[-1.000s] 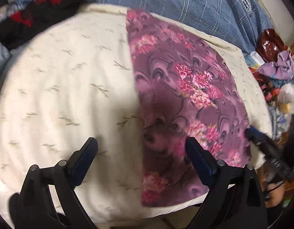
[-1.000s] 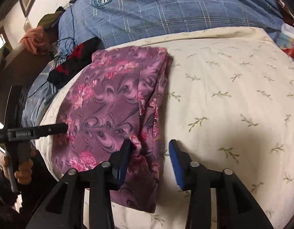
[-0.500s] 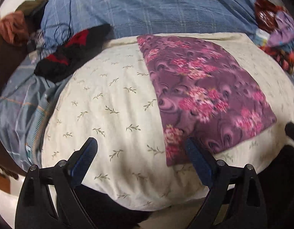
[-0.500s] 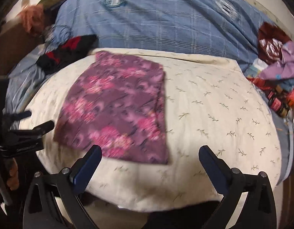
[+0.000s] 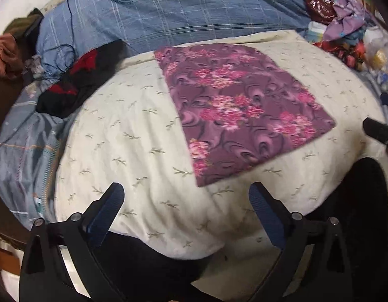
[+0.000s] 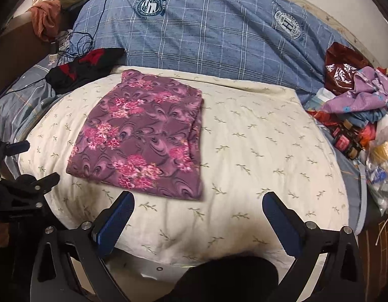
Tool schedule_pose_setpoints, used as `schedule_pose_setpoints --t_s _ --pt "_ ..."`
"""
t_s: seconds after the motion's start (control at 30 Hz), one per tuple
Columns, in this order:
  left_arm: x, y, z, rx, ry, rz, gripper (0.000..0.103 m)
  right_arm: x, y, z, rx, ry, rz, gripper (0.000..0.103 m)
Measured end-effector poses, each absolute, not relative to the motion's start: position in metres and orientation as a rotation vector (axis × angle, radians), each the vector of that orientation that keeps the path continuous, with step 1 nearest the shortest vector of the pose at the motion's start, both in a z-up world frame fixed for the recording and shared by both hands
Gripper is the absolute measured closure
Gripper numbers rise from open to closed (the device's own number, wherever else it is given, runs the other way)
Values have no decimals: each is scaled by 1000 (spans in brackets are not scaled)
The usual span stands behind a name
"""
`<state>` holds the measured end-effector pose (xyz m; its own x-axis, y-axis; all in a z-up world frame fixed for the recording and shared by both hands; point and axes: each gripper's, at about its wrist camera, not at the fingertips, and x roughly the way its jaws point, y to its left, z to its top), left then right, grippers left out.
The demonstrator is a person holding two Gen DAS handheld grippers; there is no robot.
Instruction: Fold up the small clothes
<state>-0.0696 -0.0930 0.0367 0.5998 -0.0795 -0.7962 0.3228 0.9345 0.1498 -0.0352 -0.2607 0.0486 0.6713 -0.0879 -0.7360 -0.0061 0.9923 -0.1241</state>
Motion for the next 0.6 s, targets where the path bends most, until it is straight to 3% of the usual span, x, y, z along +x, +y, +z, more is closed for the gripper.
schedule_pose_setpoints --t_s 0.27,0.6 --pt "-77 -104 47 184 926 -375 3 -52 -270 58 -120 807 -79 0" --pt "-93 -137 46 262 882 -414 3 -64 -280 65 -146 804 -117 0"
